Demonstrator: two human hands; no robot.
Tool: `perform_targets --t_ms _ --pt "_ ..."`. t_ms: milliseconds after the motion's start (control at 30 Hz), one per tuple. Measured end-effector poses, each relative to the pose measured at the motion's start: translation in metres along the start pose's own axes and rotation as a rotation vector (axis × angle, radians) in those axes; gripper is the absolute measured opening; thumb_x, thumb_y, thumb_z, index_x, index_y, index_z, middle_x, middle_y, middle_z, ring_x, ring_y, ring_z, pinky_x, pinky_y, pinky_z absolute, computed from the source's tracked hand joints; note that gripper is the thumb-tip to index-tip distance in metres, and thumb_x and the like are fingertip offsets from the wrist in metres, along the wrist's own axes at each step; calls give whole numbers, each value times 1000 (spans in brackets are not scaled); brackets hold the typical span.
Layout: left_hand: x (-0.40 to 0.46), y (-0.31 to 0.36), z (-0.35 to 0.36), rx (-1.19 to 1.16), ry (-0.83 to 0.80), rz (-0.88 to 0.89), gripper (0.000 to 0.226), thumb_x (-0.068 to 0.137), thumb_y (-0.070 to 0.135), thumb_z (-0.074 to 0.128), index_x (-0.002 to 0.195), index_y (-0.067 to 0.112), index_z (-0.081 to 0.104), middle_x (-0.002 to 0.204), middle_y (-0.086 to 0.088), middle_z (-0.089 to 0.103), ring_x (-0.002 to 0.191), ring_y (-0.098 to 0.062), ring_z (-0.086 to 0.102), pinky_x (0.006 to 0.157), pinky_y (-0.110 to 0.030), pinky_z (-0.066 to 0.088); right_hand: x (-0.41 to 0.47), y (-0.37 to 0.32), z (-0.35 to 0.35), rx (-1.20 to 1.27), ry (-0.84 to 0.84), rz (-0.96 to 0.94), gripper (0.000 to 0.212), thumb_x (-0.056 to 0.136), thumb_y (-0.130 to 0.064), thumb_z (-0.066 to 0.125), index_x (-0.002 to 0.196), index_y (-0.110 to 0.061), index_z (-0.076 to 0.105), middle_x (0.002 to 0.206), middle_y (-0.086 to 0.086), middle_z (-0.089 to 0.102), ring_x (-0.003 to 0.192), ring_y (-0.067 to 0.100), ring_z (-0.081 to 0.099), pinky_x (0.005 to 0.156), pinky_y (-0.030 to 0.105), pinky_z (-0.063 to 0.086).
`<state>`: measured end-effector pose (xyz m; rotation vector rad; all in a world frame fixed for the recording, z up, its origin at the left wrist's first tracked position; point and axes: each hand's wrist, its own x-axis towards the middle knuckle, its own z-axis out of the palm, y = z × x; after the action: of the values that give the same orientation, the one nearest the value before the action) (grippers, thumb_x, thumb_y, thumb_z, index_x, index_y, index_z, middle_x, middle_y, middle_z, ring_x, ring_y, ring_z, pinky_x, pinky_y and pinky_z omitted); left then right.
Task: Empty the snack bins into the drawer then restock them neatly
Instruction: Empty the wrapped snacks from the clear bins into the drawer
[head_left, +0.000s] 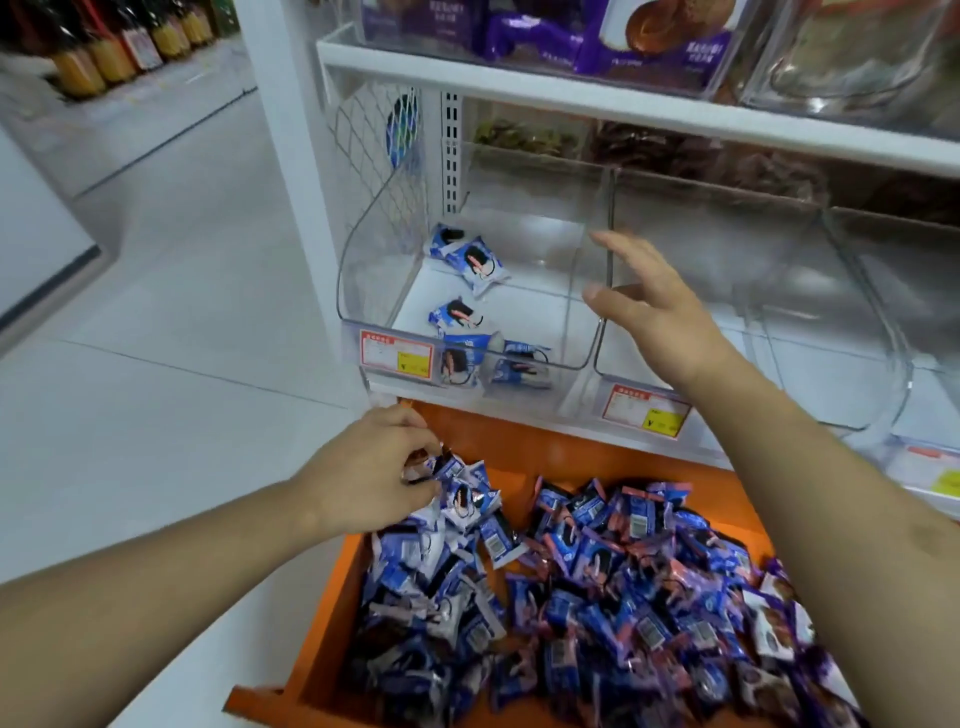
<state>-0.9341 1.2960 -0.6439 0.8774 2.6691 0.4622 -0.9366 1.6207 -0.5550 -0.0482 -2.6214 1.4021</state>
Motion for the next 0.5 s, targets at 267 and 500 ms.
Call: perform_targets --t_ms 267,500 --pt "-16 26 -88 -281 499 78 27 91 38 63 117 40 69 113 26 61 112 0 58 91 -14 43 7 -28 -3 -520 66 -181 63 95 -41 70 153 -41 46 166 -6 34 150 18 25 121 34 22" --pt "-5 -23 -78 -45 312 60 55 95 67 40 150 65 30 160 34 28 151 11 11 128 -37 13 59 -78 60 -477 -407 -134 52 93 -44 76 141 -45 58 154 -15 47 139 7 45 112 28 38"
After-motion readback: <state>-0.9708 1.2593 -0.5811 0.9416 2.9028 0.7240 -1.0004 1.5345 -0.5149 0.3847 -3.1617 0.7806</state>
